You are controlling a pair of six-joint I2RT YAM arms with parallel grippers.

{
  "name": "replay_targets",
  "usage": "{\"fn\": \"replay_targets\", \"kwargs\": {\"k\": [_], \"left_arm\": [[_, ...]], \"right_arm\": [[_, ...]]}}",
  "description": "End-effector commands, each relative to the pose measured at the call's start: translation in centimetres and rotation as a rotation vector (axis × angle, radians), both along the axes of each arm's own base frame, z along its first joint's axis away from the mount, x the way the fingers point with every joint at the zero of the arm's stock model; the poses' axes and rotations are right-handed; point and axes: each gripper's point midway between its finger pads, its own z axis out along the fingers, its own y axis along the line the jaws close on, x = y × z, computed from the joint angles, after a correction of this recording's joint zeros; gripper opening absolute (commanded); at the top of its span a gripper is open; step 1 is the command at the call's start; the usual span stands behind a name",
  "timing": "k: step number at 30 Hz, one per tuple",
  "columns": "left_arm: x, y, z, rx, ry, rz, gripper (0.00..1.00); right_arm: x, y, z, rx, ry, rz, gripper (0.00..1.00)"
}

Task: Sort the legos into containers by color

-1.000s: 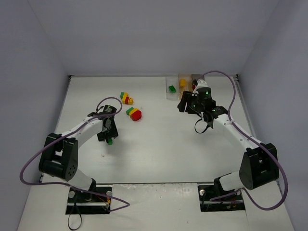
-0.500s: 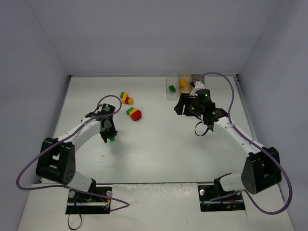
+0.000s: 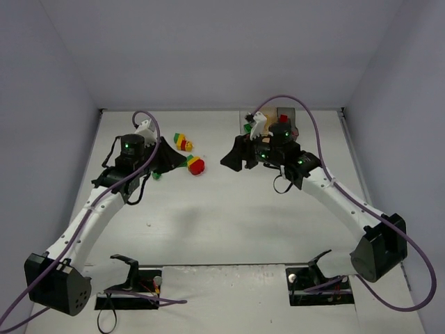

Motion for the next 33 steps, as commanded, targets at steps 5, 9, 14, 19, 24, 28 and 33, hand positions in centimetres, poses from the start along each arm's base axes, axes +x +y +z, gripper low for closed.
{"fn": "replay_targets", "kwargs": {"k": [5,9,14,19,24,28,33], "left_arm": [[1.6,-2.7,7.0,-0.429,0.006,0.095,0.03],[2.3,-2.6,8.5,-0.535,-0.003,0.168,0.04],[2.6,-3.0,10.4,-0.584,-0.026,0.199,0.04],[2.7,-3.7,10.9,-0.588,-0.035,0.196,0.04],[2.5,-4.2,11.3,-0.595,-0.042,0.193,0.04],[2.3,-4.2,11.6,-0.600,-0.048,0.195,0.04],[2.3,-4.2,11.8,-0.609,-0.049,0.199,0.05]], "right_arm": [[-0.3,4.2,7.9,0.148,-0.193,0.019,0.60],[-0.1,5.2,9.0,0.173,-0.216,-0.034,0.61],[0.1,6.7,9.5,0.183,-0.231,-0.074,0.62],[0.7,7.9,10.1,0.192,-0.248,-0.093,0.64],[1.8,8.9,9.9,0.183,-0.253,-0.107,0.65],[2.2,9.6,10.4,0.189,-0.264,-0.094,0.65],[2.3,10.1,10.2,0.185,-0.262,-0.085,0.65]]}}
